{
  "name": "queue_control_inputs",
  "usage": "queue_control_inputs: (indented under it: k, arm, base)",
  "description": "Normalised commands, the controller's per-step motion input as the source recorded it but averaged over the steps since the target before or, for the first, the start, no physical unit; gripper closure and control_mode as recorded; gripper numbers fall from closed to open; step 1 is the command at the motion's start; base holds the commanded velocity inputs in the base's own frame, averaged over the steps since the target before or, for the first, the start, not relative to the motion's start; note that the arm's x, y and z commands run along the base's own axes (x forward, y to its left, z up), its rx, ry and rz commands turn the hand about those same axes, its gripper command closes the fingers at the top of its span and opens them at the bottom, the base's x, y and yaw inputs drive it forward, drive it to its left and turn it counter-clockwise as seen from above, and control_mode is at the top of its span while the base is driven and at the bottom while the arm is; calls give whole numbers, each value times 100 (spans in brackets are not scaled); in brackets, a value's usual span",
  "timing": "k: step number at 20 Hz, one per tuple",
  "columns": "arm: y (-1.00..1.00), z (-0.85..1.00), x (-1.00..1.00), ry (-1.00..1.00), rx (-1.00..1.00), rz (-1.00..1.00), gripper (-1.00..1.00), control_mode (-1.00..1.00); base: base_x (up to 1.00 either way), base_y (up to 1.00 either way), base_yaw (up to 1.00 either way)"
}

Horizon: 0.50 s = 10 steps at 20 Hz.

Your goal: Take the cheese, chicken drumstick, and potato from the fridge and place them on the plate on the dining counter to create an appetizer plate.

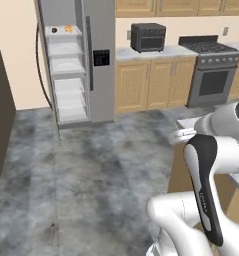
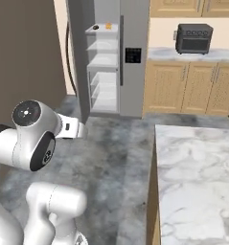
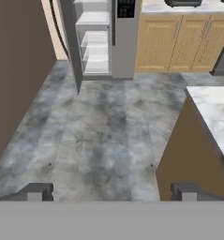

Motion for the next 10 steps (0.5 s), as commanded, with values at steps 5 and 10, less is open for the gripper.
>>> queue_control_inputs:
  k: [5, 10]
  arm:
    - [0, 0, 0, 0, 0, 0, -100, 100]
    - [0, 0, 0, 0, 0, 0, -100, 100]
  base:
    - [100, 6, 3]
    - [100, 9, 1]
